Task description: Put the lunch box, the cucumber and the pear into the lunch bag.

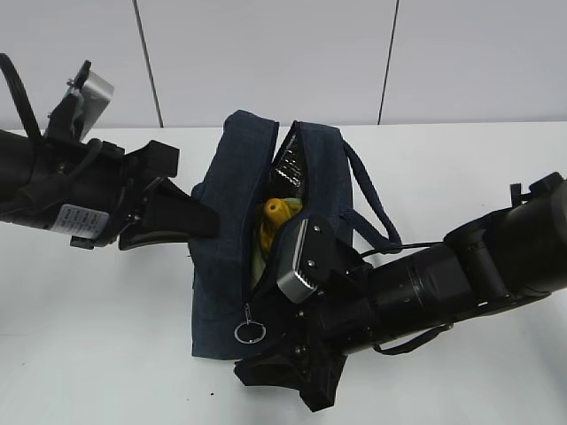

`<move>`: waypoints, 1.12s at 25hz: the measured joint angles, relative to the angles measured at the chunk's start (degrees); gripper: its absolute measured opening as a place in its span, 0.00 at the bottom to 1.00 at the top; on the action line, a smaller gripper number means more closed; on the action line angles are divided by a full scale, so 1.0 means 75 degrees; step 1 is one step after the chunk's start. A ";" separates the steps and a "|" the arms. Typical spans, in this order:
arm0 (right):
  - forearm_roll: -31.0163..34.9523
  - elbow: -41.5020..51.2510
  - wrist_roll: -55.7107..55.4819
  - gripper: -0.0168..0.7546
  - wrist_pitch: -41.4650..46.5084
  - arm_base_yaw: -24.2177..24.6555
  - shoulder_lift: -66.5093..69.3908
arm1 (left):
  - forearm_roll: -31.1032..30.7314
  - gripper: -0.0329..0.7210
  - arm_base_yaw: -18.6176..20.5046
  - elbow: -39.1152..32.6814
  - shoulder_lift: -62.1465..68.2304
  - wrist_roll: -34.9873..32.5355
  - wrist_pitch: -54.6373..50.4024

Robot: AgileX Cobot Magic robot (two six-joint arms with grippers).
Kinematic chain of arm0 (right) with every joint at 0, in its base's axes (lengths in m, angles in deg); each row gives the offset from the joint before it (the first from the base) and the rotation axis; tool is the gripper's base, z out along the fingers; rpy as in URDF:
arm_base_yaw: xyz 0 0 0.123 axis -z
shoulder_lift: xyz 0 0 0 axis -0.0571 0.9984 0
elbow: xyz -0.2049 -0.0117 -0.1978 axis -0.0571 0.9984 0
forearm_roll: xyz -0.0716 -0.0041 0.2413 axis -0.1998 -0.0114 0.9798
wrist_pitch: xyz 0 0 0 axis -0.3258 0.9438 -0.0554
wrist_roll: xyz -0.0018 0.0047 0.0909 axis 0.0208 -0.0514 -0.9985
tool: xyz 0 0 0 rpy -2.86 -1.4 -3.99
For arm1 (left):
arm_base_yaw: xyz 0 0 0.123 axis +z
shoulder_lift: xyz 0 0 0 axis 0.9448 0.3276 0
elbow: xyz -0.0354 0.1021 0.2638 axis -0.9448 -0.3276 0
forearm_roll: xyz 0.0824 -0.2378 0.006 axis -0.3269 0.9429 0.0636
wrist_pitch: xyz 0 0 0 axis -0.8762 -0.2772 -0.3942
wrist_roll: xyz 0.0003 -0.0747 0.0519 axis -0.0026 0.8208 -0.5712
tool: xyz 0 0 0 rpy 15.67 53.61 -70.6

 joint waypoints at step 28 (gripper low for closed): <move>-0.0697 -0.0013 -0.1484 0.03 0.0062 0.0000 -0.0252 | -0.0217 0.02 -0.0023 0.0000 0.0000 -0.0216 0.0860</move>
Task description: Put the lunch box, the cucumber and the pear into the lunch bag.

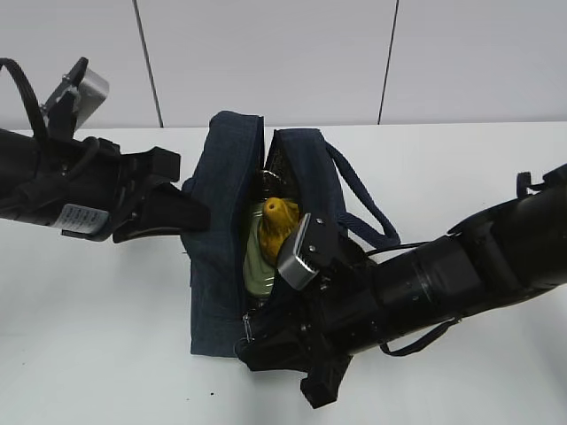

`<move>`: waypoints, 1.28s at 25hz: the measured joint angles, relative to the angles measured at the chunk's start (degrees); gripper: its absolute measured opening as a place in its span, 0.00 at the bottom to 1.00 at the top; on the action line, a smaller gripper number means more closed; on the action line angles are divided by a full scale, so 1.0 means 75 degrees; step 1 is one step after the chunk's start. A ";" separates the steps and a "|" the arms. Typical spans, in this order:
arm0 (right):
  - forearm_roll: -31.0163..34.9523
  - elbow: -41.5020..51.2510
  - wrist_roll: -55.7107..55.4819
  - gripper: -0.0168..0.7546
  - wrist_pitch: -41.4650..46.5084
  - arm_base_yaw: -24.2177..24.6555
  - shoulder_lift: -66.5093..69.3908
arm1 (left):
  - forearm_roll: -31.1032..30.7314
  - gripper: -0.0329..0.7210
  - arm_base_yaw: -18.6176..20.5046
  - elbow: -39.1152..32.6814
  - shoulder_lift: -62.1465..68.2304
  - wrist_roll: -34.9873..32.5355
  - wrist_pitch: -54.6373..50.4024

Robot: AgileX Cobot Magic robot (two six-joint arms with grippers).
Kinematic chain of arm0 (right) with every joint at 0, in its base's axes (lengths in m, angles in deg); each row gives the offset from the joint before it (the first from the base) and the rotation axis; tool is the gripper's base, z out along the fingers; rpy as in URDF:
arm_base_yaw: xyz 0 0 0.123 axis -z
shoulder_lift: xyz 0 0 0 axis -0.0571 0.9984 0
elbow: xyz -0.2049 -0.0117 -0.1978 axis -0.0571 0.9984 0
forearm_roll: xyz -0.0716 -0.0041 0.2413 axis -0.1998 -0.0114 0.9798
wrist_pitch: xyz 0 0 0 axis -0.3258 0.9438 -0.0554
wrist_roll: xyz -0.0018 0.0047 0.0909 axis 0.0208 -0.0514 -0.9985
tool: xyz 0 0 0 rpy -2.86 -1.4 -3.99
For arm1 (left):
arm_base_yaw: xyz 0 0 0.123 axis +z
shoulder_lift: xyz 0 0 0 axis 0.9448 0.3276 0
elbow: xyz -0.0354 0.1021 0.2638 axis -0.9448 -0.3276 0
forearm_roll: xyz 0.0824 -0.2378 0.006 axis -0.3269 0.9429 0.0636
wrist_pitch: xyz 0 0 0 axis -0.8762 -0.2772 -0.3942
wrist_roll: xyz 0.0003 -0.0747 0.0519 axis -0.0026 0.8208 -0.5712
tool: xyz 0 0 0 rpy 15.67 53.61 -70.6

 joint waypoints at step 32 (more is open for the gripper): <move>0.0405 0.0029 -0.0644 0.03 -0.0246 0.0000 -0.2300 | -0.0176 0.14 0.0000 0.0000 0.0000 -0.0571 -0.0321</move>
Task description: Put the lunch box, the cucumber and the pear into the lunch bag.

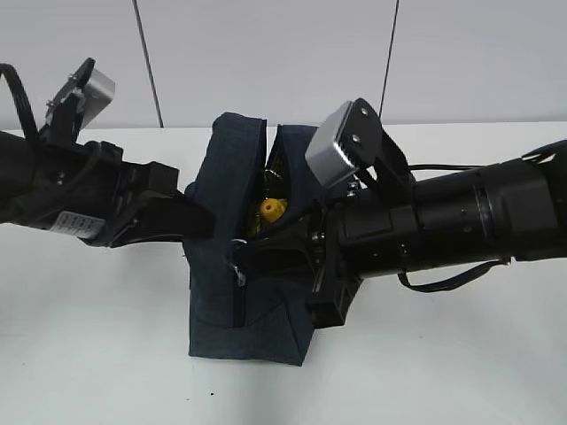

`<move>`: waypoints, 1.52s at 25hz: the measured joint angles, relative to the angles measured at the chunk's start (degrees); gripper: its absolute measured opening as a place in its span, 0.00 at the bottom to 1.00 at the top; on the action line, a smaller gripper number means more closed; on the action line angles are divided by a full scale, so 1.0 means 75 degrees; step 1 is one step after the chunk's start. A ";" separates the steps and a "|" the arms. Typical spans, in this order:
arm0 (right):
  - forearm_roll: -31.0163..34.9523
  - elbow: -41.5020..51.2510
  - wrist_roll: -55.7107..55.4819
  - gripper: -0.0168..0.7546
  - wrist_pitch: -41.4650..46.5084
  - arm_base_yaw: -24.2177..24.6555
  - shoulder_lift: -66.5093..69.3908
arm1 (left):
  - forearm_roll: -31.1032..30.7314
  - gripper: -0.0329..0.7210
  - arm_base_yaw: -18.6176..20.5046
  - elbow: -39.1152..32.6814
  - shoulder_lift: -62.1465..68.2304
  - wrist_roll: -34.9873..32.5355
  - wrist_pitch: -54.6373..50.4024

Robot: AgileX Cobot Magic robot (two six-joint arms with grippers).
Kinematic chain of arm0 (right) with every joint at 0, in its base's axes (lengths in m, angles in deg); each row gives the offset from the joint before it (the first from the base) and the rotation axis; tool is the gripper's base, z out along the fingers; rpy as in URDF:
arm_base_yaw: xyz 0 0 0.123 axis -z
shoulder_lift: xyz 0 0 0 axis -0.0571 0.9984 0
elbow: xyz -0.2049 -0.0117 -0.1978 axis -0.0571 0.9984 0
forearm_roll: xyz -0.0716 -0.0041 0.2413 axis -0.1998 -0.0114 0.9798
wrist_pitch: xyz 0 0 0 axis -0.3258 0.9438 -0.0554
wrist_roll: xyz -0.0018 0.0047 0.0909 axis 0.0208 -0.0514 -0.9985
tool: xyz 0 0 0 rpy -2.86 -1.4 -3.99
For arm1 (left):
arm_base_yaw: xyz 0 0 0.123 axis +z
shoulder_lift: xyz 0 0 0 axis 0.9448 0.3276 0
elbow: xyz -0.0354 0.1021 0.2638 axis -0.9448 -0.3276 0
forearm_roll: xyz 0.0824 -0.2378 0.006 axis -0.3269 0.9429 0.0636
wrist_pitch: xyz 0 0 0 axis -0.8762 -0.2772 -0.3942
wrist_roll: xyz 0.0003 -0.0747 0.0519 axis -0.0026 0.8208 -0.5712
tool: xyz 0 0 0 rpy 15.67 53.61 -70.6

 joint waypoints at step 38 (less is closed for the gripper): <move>0.0003 -0.0454 0.0033 0.03 -0.0508 0.0000 -0.0839 | -0.0173 0.36 -0.0443 0.0000 -0.0112 -0.1361 -0.0052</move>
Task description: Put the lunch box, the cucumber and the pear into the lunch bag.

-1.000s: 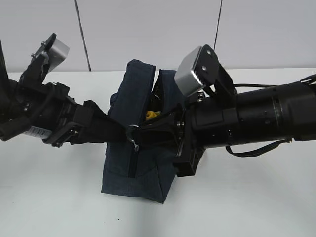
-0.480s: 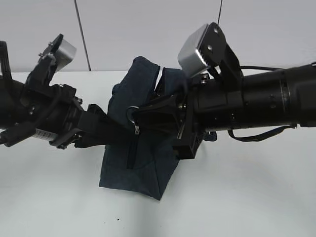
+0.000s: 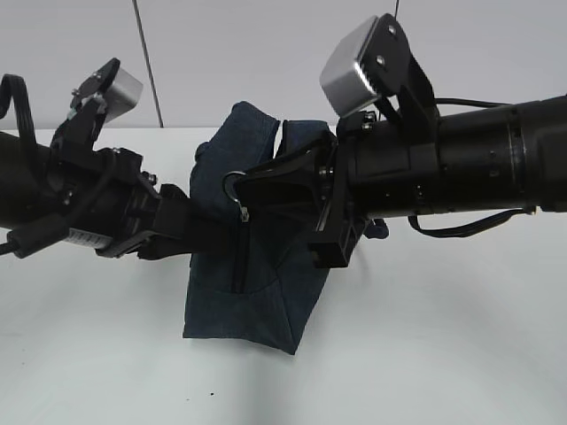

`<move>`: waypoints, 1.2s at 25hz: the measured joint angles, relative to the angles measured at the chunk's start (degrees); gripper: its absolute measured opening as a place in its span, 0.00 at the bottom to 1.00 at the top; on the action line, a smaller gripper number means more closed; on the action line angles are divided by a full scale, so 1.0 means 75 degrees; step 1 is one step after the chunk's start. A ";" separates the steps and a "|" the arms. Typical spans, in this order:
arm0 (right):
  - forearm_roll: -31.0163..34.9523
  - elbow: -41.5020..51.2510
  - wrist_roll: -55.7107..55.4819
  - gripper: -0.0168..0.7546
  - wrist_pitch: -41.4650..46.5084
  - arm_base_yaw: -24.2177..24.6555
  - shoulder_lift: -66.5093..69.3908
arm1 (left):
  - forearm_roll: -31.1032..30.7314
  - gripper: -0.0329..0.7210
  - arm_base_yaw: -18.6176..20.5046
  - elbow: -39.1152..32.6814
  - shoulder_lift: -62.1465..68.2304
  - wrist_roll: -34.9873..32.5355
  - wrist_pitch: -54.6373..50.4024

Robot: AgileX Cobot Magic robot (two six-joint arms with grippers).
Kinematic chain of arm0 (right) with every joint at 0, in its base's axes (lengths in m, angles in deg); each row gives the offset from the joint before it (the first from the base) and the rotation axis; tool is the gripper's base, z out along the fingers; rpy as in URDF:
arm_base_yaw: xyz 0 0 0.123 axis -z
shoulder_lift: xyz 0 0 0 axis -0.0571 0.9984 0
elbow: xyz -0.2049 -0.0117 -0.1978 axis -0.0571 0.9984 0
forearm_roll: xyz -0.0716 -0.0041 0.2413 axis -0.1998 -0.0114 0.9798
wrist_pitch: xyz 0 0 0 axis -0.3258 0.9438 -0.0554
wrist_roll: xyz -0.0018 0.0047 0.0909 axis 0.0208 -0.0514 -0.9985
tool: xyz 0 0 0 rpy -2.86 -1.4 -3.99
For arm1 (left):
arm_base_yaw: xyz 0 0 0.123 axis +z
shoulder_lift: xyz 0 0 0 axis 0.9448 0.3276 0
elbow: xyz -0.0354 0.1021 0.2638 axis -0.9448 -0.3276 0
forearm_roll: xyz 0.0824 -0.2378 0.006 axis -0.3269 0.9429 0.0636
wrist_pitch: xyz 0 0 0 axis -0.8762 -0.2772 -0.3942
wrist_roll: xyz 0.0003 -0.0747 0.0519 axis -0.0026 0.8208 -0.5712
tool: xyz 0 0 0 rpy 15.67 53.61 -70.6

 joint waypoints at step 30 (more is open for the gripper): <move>0.0029 -0.0434 -0.0032 0.03 -0.1542 -0.0015 0.0000 | -0.1661 0.03 0.0000 0.0071 0.0000 0.1064 -0.0538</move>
